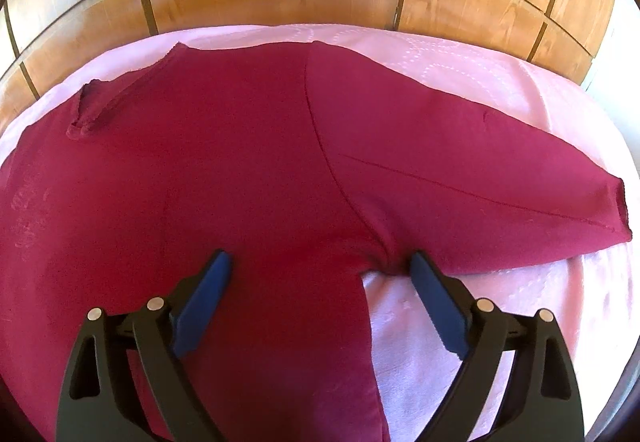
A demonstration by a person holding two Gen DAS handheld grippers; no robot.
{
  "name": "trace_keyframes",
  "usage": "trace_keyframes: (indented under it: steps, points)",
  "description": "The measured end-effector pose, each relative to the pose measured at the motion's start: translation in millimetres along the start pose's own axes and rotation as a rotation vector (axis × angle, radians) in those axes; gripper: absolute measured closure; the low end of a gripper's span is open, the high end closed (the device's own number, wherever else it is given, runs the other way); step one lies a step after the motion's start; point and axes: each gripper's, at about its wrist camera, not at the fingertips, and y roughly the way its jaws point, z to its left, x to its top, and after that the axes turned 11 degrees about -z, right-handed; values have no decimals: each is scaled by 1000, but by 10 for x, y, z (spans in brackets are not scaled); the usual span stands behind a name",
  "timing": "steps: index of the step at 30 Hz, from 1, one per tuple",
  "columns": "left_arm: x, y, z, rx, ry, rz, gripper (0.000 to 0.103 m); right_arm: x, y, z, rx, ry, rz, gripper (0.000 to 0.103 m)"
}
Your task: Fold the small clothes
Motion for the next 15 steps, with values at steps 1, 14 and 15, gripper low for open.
trace_keyframes:
  steps: [1,14,15]
  points:
    - [28,72,-66,15,19,3,94,-4,-12,-6,-1,1,1,12]
    - [-94,-170,123,175,56,-36,94,-9,-27,-27,4,8,6,10]
    - [-74,-215,107,188,23,-39,90,-1,-28,-36,8,11,10,10]
